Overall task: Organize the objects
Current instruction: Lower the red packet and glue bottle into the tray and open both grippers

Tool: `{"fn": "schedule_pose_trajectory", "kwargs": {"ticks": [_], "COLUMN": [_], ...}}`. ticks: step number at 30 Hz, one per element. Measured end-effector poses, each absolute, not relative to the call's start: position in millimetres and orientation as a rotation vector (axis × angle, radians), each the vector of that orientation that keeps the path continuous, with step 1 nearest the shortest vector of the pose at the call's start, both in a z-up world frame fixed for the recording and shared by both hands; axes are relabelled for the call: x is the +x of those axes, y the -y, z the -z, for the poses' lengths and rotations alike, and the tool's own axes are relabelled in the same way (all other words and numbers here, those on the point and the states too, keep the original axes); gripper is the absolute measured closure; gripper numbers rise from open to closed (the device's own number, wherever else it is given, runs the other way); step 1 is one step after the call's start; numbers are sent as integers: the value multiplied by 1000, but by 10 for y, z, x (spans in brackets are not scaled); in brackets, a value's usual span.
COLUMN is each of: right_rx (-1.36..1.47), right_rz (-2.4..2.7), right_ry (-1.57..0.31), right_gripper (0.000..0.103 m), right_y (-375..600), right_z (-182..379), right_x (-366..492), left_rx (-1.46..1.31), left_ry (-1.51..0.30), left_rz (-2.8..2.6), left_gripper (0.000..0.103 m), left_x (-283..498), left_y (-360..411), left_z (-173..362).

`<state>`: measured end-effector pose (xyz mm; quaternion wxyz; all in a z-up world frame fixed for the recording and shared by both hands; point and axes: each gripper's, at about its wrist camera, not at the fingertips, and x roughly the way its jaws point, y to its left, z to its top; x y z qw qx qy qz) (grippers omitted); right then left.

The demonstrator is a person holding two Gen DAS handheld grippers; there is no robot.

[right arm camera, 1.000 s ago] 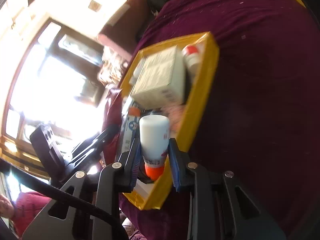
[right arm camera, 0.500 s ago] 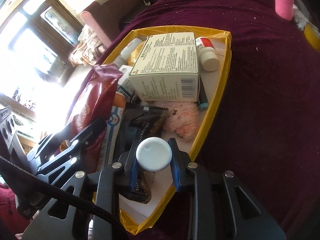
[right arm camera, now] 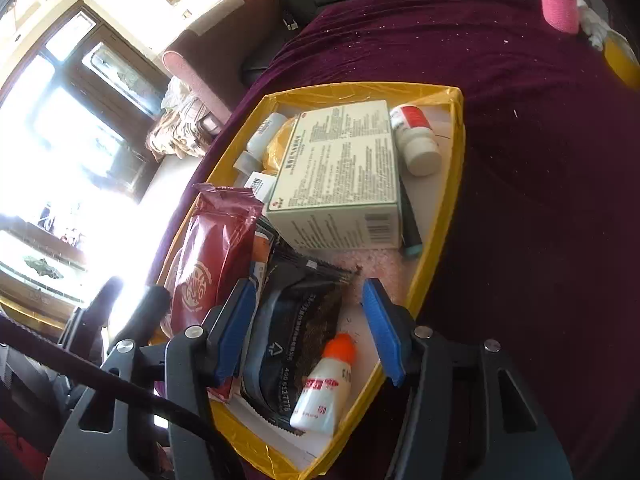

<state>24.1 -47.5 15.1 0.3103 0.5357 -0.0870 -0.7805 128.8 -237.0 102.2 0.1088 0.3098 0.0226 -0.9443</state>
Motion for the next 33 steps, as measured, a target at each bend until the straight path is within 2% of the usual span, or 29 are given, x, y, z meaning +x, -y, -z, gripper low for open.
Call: {"fn": "schedule_pose_trajectory", "kwargs": {"ticks": [2, 15, 18, 20, 22, 25, 30, 33], "right_rx": [1412, 1329, 1267, 1197, 1136, 1090, 1053, 1054], "right_rz": [2072, 2159, 2225, 2288, 2331, 2347, 2377, 2358], "right_ry": [237, 231, 173, 93, 49, 32, -59, -101], "right_gripper": [48, 44, 45, 45, 45, 40, 39, 39], "right_y": [442, 308, 264, 277, 282, 288, 394, 510], "right_z": [-146, -224, -304, -392, -478, -550, -548, -487], "right_x": [291, 562, 690, 798, 897, 992, 1062, 1094], "left_rx": [887, 842, 710, 594, 529, 646, 727, 763], "left_ry": [-54, -77, -79, -151, -264, -437, -482, -436], "left_rz": [2765, 2674, 2673, 2735, 2840, 2907, 2870, 2817], "left_gripper": [35, 33, 25, 1, 1, 1, 1, 1], "left_x": [1307, 1428, 1565, 1722, 1821, 1750, 1701, 1702], "left_y": [2361, 2366, 2337, 2337, 2385, 2509, 2607, 2571], "left_z": [-1044, -1080, -1189, -1290, -1342, -1266, -1121, -1066]}}
